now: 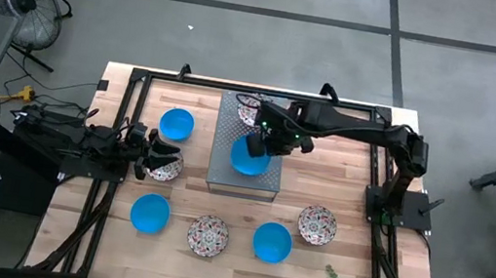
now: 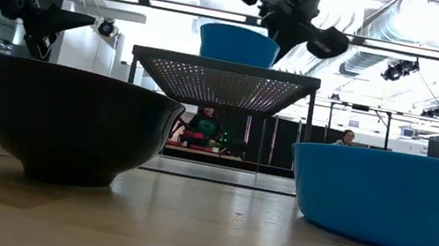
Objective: Pick & Place Mini bowls
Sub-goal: Put the blue bowl on the shelf
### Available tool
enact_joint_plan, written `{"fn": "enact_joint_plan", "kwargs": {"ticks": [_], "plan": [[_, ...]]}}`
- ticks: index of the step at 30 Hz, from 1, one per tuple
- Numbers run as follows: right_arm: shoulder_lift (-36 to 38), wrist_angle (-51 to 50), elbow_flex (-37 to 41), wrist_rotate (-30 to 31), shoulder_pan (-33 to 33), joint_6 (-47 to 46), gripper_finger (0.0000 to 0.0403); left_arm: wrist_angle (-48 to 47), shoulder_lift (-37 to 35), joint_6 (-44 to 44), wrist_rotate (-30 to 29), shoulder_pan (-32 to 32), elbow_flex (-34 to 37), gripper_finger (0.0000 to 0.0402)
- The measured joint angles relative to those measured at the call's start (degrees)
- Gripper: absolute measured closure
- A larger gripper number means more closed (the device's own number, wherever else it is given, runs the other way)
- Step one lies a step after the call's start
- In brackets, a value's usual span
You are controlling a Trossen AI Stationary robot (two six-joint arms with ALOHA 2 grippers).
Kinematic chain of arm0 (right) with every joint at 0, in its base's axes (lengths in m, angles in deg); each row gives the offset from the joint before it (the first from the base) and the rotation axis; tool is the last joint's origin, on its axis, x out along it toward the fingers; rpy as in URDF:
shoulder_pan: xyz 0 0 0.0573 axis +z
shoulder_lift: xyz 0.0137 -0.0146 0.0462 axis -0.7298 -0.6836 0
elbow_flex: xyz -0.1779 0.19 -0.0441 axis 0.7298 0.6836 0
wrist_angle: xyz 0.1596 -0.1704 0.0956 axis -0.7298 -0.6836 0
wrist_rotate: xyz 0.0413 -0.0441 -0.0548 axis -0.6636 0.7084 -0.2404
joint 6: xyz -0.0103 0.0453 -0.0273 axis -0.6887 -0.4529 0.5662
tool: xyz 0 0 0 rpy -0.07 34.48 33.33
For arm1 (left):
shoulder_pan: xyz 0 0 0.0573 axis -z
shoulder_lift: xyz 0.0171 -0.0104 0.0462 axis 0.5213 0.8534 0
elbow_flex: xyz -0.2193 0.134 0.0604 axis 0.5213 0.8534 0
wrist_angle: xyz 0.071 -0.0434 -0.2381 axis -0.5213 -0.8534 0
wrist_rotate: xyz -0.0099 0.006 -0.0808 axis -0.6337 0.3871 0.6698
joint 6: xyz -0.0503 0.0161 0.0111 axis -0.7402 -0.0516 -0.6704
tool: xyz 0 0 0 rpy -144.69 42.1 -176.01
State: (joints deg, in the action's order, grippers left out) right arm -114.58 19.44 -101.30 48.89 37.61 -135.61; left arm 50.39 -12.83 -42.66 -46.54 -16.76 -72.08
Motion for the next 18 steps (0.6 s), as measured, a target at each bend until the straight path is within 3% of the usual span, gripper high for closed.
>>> {"fn": "enact_joint_plan", "kwargs": {"ticks": [18], "plan": [[-0.1, -0.7, 0.0, 0.6, -0.1, 1.5, 0.0402, 0.0, 0.0, 0.0, 0.0, 0.0, 0.0, 0.0211]]}}
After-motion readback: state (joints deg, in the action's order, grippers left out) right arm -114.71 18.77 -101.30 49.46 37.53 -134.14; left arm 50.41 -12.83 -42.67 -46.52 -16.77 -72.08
